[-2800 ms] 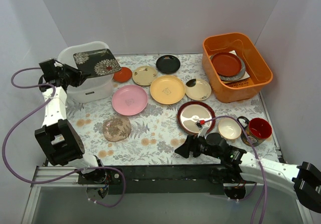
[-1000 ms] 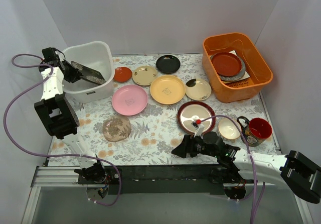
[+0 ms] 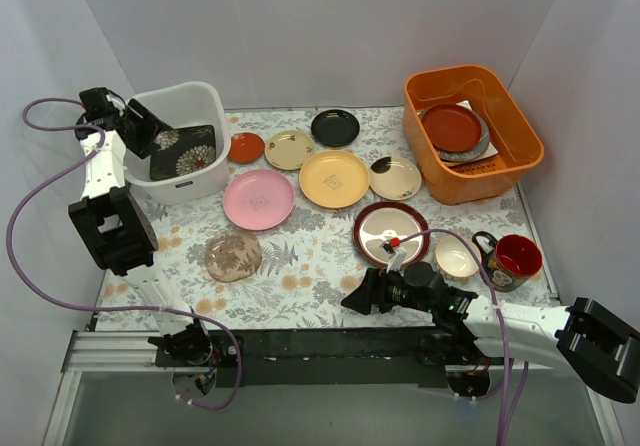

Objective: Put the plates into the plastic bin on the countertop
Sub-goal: Place the plate in the plastic bin.

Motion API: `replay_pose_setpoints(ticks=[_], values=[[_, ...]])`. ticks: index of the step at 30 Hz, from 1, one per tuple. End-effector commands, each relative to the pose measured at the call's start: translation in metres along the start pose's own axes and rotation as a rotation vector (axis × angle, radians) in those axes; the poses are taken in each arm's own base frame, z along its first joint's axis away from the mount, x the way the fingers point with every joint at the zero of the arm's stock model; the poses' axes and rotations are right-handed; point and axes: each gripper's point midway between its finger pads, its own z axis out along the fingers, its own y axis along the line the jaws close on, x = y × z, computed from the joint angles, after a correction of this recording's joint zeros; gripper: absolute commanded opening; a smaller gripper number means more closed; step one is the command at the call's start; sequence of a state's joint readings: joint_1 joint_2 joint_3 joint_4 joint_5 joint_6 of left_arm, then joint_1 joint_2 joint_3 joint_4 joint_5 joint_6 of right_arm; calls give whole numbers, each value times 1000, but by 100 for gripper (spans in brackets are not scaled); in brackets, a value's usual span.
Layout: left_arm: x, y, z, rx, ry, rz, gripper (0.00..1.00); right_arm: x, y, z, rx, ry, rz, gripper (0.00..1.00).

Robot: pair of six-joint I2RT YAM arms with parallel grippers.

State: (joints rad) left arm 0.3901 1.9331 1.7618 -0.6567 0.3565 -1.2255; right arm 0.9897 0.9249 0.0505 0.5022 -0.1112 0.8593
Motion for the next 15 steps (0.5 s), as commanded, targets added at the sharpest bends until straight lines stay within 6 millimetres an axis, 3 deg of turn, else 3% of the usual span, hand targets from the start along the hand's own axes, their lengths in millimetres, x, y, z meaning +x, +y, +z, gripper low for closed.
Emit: replay_pose_setpoints(ticks=[1, 3, 7, 10, 13, 15], values=[[-11, -92, -64, 232, -93, 124, 62, 9, -9, -1, 18, 24, -17, 88], [-5, -114, -79, 272, -111, 173, 67, 8, -8, -1, 17, 23, -19, 88], [37, -164, -97, 368, -85, 279, 76, -1, -2, -1, 18, 2, -35, 89], [65, -184, -110, 406, -73, 320, 79, -15, 6, 0, 28, -22, -64, 90], [85, -187, -115, 415, -50, 342, 83, -27, 18, 0, 15, -36, -93, 91], [97, -186, -115, 419, -23, 341, 85, -44, 36, 0, -9, -64, -116, 91]])
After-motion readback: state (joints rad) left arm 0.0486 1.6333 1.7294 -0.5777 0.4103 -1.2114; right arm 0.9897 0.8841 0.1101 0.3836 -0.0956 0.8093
